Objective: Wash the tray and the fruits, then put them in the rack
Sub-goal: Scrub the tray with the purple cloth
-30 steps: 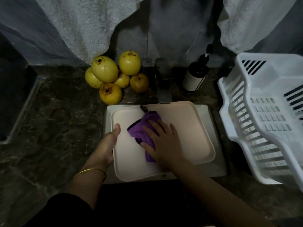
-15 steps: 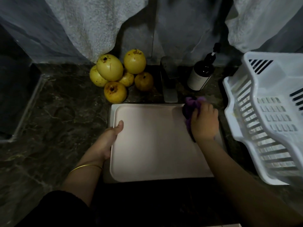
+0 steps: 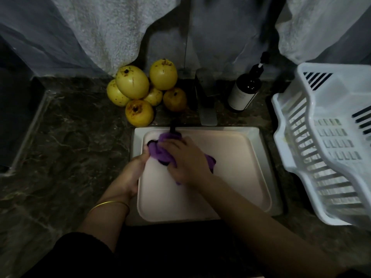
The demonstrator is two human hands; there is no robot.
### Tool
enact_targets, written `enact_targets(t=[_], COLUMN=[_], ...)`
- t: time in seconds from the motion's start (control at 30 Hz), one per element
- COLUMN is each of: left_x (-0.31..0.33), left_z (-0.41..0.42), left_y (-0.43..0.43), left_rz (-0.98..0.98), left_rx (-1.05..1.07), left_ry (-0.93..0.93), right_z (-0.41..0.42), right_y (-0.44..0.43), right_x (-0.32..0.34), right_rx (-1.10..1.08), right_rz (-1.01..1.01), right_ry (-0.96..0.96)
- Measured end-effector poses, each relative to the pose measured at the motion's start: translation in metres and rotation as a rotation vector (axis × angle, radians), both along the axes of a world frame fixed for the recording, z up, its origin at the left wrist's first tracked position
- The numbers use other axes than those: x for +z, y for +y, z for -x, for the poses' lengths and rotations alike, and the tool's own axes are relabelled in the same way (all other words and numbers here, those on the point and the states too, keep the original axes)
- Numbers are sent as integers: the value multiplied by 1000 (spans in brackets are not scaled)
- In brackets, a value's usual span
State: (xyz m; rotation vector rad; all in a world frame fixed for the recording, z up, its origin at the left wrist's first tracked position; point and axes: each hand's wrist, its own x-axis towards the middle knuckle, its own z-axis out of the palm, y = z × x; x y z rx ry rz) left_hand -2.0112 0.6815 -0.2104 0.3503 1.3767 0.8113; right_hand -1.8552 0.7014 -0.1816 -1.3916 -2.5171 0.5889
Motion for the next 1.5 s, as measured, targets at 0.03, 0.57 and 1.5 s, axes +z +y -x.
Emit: enact_targets(t=[0.03,0.57,1.5], left_x=[2,4,42], left_z=[0,23,12], left_y=[0,-5,-10], left_rz=[-1,27,170], left_rx=[6,60,-73], left_ry=[2,-3,221], right_z=[-1,-122,-188], right_y=[-2,18,11], right_x=[4,-1,11], right_rx=[43,-979,-491], right_rz=[91,-122,609], right_ry=[24,235,556])
